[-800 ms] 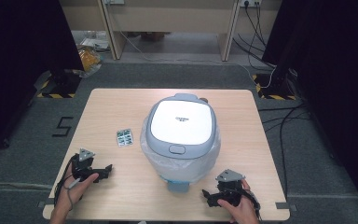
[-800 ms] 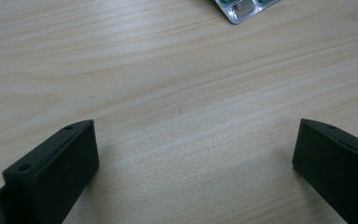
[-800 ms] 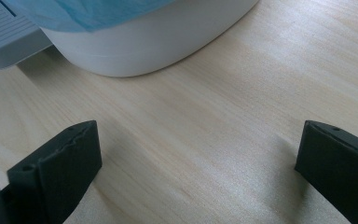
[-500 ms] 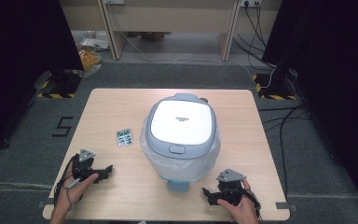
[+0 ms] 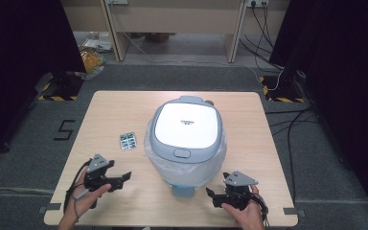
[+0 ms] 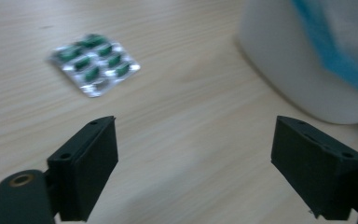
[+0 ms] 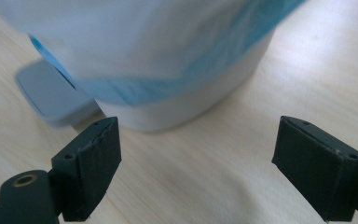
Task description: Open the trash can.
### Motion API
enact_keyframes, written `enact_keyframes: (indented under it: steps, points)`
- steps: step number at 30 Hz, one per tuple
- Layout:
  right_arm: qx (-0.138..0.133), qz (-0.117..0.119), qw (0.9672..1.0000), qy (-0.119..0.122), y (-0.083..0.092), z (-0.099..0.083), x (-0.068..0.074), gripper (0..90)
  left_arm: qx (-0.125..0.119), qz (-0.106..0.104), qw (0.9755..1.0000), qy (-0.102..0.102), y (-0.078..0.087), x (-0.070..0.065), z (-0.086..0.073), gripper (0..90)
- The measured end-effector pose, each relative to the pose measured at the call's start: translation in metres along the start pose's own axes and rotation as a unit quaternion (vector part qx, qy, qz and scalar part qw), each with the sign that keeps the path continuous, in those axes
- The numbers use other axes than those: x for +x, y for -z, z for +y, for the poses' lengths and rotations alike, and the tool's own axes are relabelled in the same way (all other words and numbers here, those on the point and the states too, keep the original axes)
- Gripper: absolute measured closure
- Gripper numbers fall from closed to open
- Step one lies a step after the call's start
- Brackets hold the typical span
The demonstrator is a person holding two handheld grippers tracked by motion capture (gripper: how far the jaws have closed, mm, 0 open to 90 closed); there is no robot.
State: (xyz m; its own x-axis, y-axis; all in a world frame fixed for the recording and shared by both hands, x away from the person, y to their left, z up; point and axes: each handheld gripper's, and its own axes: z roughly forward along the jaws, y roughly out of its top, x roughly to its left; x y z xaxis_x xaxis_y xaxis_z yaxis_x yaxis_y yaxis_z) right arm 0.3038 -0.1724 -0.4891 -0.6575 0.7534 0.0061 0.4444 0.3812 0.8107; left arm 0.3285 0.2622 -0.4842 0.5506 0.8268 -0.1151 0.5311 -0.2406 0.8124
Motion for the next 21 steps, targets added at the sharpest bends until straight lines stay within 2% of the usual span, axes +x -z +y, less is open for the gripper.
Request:
enact_keyframes:
  steps: [2,3,4,5,7,8,11,12,15,18,21]
  points:
    - [-0.008,0.004,1.0,0.0,0.002,0.004,0.002,15.2,0.002,-0.014,0.9998,-0.015,-0.009,-0.015,0.002,14.8]
    - [-0.011,0.005,0.9999,-0.002,0.003,0.005,0.004,15.1,-0.002,-0.026,0.9993,-0.029,-0.016,-0.027,0.005,14.9]
    - [-0.015,0.007,0.9999,-0.001,0.004,0.007,0.005,15.1,-0.002,-0.026,0.9993,-0.029,-0.016,-0.027,0.005,14.8]
    - [-0.019,0.007,0.9998,-0.001,0.003,0.008,0.006,15.0,-0.013,-0.047,0.9984,-0.03,-0.022,-0.036,0.008,14.8]
    - [-0.02,0.008,0.9998,0.0,0.002,0.009,0.007,15.0,-0.017,-0.054,0.998,-0.029,-0.026,-0.04,0.01,14.8]
    - [-0.022,0.004,0.9998,-0.003,-0.004,0.011,0.009,15.0,-0.018,-0.063,0.9969,-0.043,-0.033,-0.051,0.013,14.8]
    - [-0.02,0.001,0.9998,-0.001,-0.009,0.013,0.01,13.4,-0.023,-0.071,0.9959,-0.052,-0.039,-0.058,0.016,14.8]
    - [-0.018,0.011,0.9997,0.01,-0.013,0.015,0.011,11.5,-0.035,-0.081,0.9948,-0.053,-0.045,-0.061,0.019,15.2]
    - [-0.018,0.009,0.9997,0.013,-0.015,0.017,0.014,11.3,-0.031,-0.09,0.9941,-0.051,-0.05,-0.062,0.021,11.2]
    - [-0.026,0.013,0.9995,0.014,-0.015,0.018,0.016,14.9,-0.029,-0.091,0.9943,-0.048,-0.05,-0.062,0.022,12.2]
    - [-0.029,0.014,0.9993,0.02,-0.018,0.021,0.019,12.9,-0.026,-0.08,0.9952,-0.049,-0.052,-0.062,0.024,10.4]
